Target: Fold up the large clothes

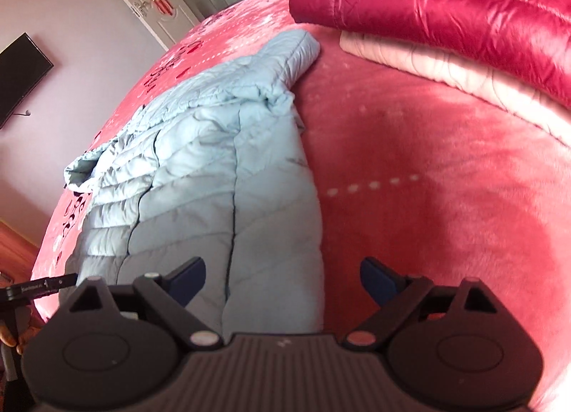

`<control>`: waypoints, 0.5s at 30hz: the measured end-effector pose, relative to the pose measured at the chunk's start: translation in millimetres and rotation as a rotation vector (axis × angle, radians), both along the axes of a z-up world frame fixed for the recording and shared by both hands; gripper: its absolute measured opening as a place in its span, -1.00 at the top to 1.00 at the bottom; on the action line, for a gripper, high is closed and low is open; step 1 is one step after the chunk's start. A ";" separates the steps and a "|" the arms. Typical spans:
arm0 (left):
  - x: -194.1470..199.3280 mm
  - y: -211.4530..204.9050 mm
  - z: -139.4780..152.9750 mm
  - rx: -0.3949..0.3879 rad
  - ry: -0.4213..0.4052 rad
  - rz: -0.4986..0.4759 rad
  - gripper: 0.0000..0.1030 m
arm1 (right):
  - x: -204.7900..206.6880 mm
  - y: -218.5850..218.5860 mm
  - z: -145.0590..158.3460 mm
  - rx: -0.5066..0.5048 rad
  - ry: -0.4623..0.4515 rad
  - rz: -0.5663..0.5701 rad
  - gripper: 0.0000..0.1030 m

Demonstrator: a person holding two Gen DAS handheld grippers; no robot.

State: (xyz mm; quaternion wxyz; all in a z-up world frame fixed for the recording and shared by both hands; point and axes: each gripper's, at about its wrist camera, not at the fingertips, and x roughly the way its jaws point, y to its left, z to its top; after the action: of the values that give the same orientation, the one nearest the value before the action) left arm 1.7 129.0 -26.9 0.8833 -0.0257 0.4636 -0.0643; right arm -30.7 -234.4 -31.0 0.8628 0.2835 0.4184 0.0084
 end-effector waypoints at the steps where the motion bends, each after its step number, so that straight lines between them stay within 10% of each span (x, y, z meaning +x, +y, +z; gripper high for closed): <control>1: -0.9 -0.6 -1.1 -0.001 -0.006 0.001 -0.99 | -0.9 1.2 -3.7 0.011 0.022 0.006 -0.77; 9: -11.8 -13.5 -1.9 -0.009 -0.015 -0.021 -0.95 | -4.3 21.8 -10.4 0.017 0.052 0.045 -0.60; 15: -25.6 -25.8 1.3 0.004 -0.036 -0.032 0.01 | -3.6 52.5 -4.8 -0.052 0.058 0.086 0.25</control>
State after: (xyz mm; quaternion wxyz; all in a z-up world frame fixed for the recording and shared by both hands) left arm -23.9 103.2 -25.6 0.8904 -0.0154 0.4482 -0.0781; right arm -34.3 -181.9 -35.8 0.8562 0.2431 0.4552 0.0262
